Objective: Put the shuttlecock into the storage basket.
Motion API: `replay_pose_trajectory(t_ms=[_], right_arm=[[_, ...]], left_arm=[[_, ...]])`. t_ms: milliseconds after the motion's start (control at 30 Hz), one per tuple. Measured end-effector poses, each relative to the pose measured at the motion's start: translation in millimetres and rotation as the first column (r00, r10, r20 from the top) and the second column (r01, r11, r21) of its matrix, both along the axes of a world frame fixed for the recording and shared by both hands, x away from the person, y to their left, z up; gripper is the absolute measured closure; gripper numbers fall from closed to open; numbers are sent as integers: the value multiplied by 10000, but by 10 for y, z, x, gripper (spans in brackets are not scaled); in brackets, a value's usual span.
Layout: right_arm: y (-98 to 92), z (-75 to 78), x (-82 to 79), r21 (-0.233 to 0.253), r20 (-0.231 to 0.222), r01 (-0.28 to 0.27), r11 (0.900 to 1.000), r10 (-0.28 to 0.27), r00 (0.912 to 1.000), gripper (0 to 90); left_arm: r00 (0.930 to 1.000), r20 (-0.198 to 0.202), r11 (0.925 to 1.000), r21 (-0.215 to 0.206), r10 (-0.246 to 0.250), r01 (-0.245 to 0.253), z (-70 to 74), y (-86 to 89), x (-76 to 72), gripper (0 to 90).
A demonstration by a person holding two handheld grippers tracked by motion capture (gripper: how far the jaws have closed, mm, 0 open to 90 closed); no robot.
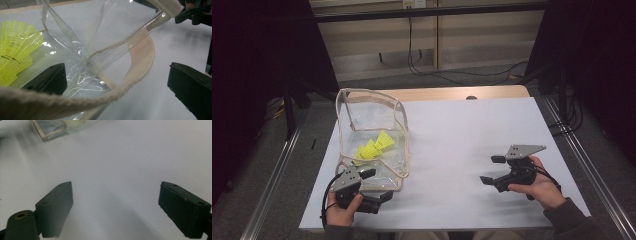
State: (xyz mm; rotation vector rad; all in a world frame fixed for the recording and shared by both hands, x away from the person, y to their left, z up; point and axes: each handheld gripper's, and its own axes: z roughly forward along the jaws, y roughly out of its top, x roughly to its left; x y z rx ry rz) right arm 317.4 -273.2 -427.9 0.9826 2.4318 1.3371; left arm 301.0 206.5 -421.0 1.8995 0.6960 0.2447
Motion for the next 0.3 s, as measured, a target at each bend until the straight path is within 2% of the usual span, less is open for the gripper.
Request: replay_pose_trajectory(t_ms=[300], right_arm=[[-103,-31,-38,263,176,168,9995,-173,9997,117]], left_arm=[[10000,-4,10000,71,34,-34,-4,-9,1,22]])
